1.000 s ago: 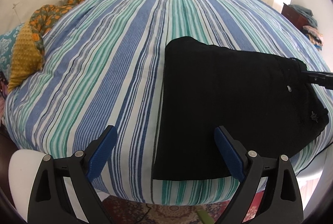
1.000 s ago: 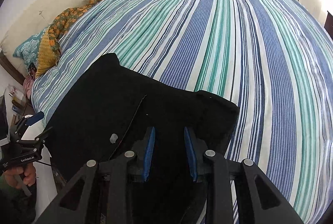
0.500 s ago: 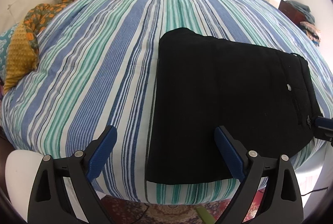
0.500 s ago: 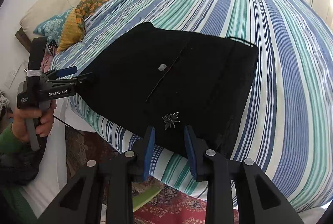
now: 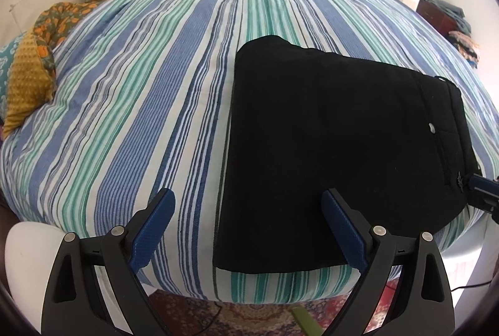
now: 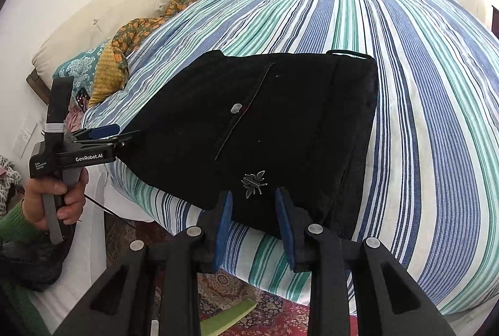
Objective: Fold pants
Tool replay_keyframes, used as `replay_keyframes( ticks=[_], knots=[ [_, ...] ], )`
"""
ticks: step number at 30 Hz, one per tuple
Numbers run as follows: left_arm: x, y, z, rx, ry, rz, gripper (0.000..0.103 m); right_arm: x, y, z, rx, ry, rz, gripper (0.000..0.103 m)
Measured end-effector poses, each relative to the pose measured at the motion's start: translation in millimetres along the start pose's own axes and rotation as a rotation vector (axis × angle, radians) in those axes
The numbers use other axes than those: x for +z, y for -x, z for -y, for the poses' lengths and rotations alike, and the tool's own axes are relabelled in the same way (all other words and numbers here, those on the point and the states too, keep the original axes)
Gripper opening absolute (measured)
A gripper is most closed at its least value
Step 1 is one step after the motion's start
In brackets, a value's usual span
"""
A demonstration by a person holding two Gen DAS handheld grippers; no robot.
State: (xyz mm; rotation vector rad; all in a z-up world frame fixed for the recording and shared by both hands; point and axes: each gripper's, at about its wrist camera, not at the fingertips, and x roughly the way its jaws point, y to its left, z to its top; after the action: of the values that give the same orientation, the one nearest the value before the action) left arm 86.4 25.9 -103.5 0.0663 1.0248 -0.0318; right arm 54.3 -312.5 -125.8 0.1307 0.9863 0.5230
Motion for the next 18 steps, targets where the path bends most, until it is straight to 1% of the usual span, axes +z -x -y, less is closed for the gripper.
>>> replay_keyframes(
  ticks=[18],
  knots=[
    [-0.2,-4.2,-0.6,-0.028,0.028,-0.016,0.097,-0.1,2.2,6.7,0.039,-0.048,0.014,0.031]
  ],
)
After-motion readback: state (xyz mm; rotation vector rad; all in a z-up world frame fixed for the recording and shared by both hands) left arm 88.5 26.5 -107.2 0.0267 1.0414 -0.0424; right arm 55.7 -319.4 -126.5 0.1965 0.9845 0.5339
